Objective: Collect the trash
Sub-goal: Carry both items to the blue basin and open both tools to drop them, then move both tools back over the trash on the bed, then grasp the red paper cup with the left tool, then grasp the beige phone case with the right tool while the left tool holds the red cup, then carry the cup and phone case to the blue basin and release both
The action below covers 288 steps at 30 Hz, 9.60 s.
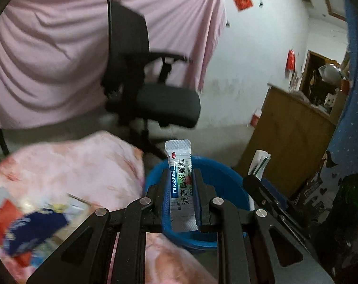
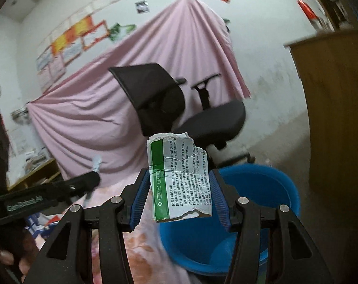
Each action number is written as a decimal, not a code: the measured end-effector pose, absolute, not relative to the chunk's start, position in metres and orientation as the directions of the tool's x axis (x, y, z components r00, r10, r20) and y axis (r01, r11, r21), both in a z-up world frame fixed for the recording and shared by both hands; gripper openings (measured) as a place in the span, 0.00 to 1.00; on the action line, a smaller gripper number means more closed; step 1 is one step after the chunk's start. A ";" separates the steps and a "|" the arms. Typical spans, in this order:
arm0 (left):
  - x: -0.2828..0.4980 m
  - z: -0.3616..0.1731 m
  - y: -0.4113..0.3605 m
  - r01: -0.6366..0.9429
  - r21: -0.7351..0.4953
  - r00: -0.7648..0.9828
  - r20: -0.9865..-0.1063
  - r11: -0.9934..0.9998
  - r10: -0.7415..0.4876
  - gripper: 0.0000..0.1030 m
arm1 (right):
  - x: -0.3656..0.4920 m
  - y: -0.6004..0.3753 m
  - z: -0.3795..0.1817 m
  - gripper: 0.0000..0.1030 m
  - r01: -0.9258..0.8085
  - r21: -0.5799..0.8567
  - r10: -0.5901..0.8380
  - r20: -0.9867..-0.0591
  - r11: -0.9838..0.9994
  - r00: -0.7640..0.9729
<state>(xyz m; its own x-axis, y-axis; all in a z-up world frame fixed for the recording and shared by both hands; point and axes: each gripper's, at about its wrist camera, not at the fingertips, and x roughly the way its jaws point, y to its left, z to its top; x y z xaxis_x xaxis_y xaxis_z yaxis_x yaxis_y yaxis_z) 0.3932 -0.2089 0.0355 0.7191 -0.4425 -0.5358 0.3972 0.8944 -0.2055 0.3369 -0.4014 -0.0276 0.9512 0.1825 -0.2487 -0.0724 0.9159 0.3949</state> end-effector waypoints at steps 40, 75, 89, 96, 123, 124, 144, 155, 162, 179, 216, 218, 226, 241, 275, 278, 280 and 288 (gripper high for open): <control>0.320 0.071 -0.107 0.120 -0.193 0.952 -0.256 0.974 -0.168 0.98 | 0.298 -0.378 0.019 1.00 -0.129 0.365 0.151 -0.034 0.922 0.988; 0.245 0.005 0.047 -0.133 -0.112 0.935 -0.342 0.985 0.087 0.98 | 0.319 -0.230 0.005 1.00 -0.316 0.117 0.336 -0.286 0.942 0.897; 0.283 -0.020 0.046 0.006 -0.185 0.848 -0.520 0.983 -0.103 0.85 | 0.347 -0.223 -0.020 0.94 -0.329 0.161 0.364 -0.507 0.930 0.781; 0.303 -0.025 0.029 0.086 -0.194 0.795 -0.577 0.977 -0.185 0.85 | 0.369 -0.225 -0.038 0.71 -0.301 0.211 0.365 -0.618 0.930 0.697; 0.315 -0.023 0.037 0.040 -0.287 0.785 -0.584 0.957 -0.208 0.44 | 0.397 -0.194 -0.063 0.05 -0.310 0.281 0.413 -0.716 0.908 0.563; 0.311 -0.022 0.038 0.037 -0.283 0.792 -0.577 0.958 -0.201 0.44 | 0.396 -0.194 -0.062 0.05 -0.311 0.281 0.414 -0.712 0.908 0.567; 0.274 -0.015 0.049 -0.066 -0.284 0.824 -0.556 0.956 -0.108 0.44 | 0.378 -0.222 -0.038 0.07 -0.355 0.262 0.438 -0.621 0.897 0.649; 0.280 -0.030 0.059 -0.084 -0.334 0.798 -0.587 0.939 -0.138 0.44 | 0.397 -0.179 -0.059 0.40 -0.356 0.244 0.416 -0.715 0.902 0.562; 0.273 -0.028 0.069 -0.090 -0.359 0.808 -0.572 0.929 -0.143 0.44 | 0.393 -0.146 -0.062 0.55 -0.412 0.147 0.376 -0.738 0.899 0.559; 0.259 -0.030 0.069 -0.092 -0.365 0.831 -0.541 0.927 -0.131 0.44 | 0.383 -0.133 -0.067 0.54 -0.413 0.016 0.279 -0.760 0.911 0.586; 0.268 -0.040 0.034 -0.080 -0.319 0.828 -0.549 0.944 -0.115 0.44 | 0.411 -0.219 -0.051 0.68 -0.287 0.228 0.362 -0.695 0.930 0.622; 0.268 -0.041 0.034 -0.063 -0.328 0.826 -0.547 0.943 -0.136 0.44 | 0.427 -0.214 -0.054 0.72 -0.302 0.203 0.352 -0.711 0.931 0.608; 0.270 -0.040 0.033 -0.051 -0.337 0.821 -0.551 0.940 -0.153 0.44 | 0.441 -0.179 -0.062 0.82 -0.400 0.059 0.300 -0.763 0.915 0.572; 0.278 -0.041 0.028 -0.059 -0.328 0.803 -0.577 0.943 -0.151 0.45 | 0.432 -0.160 -0.069 0.75 -0.428 -0.083 0.212 -0.774 0.900 0.596; 0.271 0.078 -0.103 0.266 -0.080 0.961 -0.060 0.961 -0.271 0.44 | 0.297 -0.322 0.047 0.75 -0.116 0.154 0.110 0.045 0.981 0.993; 0.293 0.075 -0.132 0.317 -0.097 0.940 -0.098 0.943 -0.326 0.44 | 0.299 -0.348 0.047 0.75 -0.061 0.181 0.058 0.020 0.982 0.998; 0.308 0.071 -0.147 0.345 -0.120 0.922 -0.141 0.931 -0.360 0.44 | 0.302 -0.363 0.043 0.75 -0.027 0.200 0.030 -0.012 0.980 0.999; 0.376 0.048 -0.205 0.387 -0.190 0.812 -0.395 0.903 -0.431 0.44 | 0.332 -0.407 0.019 0.75 0.067 0.280 -0.005 -0.215 0.958 0.977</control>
<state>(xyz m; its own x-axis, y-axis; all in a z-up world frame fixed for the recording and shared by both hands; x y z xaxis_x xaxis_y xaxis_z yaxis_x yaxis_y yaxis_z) 0.3757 -0.2049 0.0481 0.8117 -0.4306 -0.3947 0.3865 0.9025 -0.1897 0.3322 -0.4071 0.0188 0.9766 -0.0054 -0.2152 0.0670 0.9576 0.2802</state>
